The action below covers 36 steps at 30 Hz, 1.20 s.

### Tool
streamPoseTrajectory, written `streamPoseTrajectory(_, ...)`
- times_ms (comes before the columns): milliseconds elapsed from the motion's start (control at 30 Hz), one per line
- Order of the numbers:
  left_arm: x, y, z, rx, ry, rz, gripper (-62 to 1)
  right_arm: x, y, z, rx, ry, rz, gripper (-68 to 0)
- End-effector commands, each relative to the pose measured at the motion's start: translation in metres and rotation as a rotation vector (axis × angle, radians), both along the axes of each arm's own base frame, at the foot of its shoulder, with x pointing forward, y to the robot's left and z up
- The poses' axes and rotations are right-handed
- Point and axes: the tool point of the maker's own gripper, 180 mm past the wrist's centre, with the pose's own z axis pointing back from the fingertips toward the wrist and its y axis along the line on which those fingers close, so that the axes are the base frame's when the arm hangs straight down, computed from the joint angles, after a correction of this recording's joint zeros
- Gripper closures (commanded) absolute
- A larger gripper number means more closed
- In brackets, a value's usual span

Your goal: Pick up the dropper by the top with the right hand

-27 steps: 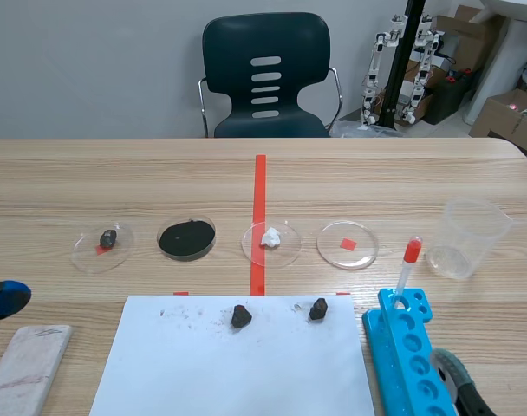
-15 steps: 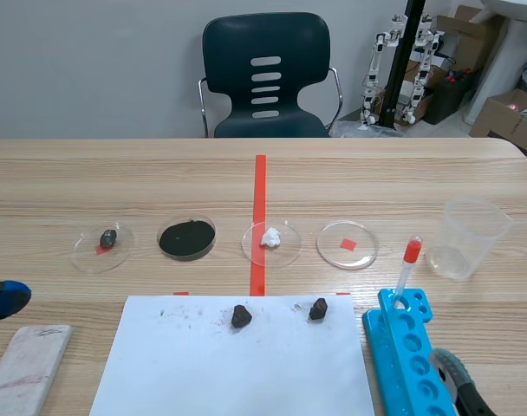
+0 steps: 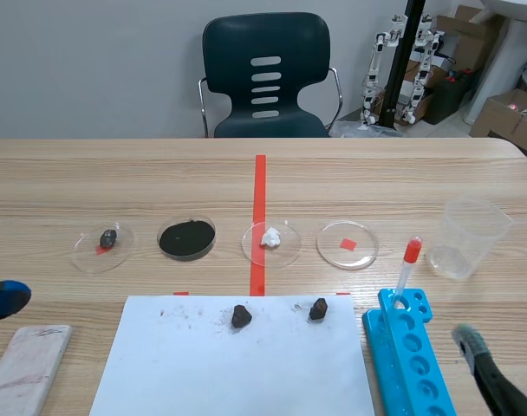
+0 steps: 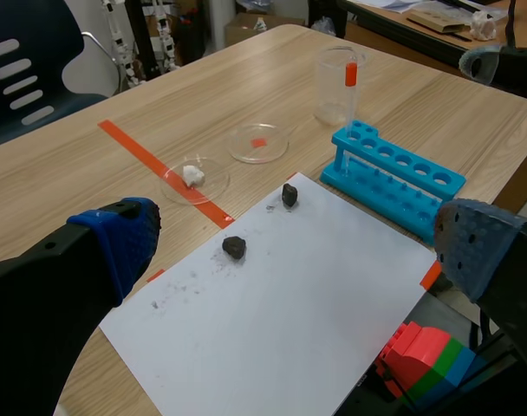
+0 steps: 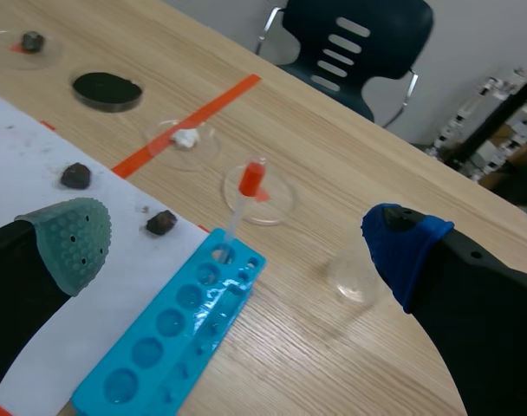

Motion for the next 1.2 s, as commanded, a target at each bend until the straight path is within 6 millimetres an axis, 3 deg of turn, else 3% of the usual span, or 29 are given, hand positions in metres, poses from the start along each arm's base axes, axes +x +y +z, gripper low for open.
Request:
streamPoseTrajectory(0,0.001,-0.001,0.005,-0.024,-0.012,0.005,-62.3,0.007,0.002,0.01,0.007,-0.045,0.005,-60.4)
streamPoseTrajectory(267,0.001,-0.001,0.005,-0.024,-0.012,0.005,-62.3,0.031,-0.02,-0.004,-0.024,-0.04,-0.063,-60.4)
streamPoseTrajectory(467,0.001,-0.001,0.005,-0.024,-0.012,0.005,-62.3,0.045,-0.023,-0.021,-0.019,0.012,-0.036,-60.4)
streamPoseTrajectory(867,0.001,-0.001,0.005,-0.024,-0.012,0.005,-62.3,0.078,-0.008,-0.036,0.015,0.039,0.023,-60.4)
streamPoseTrajectory(1167,0.001,-0.001,0.005,-0.024,-0.012,0.005,-62.3,0.091,0.008,-0.052,0.04,0.067,0.063,-60.4)
